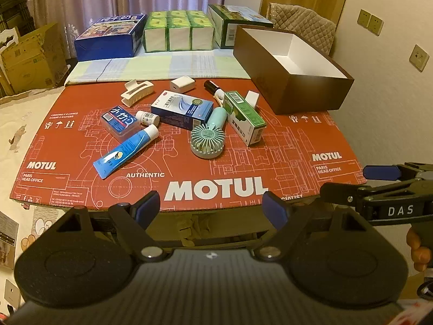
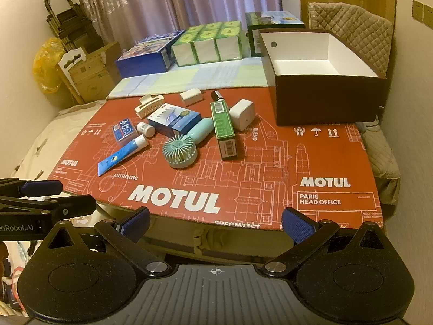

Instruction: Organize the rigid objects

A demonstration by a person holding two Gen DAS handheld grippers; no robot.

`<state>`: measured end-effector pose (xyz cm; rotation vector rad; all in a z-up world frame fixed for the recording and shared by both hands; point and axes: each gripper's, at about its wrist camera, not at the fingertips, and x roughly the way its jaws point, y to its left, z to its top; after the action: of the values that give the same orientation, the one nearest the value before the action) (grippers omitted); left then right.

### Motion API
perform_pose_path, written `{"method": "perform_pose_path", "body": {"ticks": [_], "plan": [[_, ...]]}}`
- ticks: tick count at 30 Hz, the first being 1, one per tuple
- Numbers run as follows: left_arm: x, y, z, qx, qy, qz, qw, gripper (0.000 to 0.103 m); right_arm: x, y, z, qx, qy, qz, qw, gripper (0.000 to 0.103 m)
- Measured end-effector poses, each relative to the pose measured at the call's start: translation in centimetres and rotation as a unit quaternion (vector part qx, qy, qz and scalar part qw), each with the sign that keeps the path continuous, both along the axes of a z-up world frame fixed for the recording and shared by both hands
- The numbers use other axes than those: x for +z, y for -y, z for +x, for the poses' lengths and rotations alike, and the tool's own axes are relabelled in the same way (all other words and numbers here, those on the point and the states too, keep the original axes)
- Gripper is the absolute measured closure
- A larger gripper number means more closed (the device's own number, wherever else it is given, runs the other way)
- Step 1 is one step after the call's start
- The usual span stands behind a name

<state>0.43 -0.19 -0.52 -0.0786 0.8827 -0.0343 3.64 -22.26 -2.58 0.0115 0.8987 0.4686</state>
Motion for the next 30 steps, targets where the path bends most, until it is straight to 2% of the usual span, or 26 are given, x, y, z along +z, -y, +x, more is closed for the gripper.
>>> {"method": "perform_pose_path", "body": {"ticks": [30], "plan": [[0.0,1.2,0.6,0.031,-0.003,0.006,0.9995,0.023,0.2,1.0,1.7,0.027,0.000,0.003,1.000,0.002]]}}
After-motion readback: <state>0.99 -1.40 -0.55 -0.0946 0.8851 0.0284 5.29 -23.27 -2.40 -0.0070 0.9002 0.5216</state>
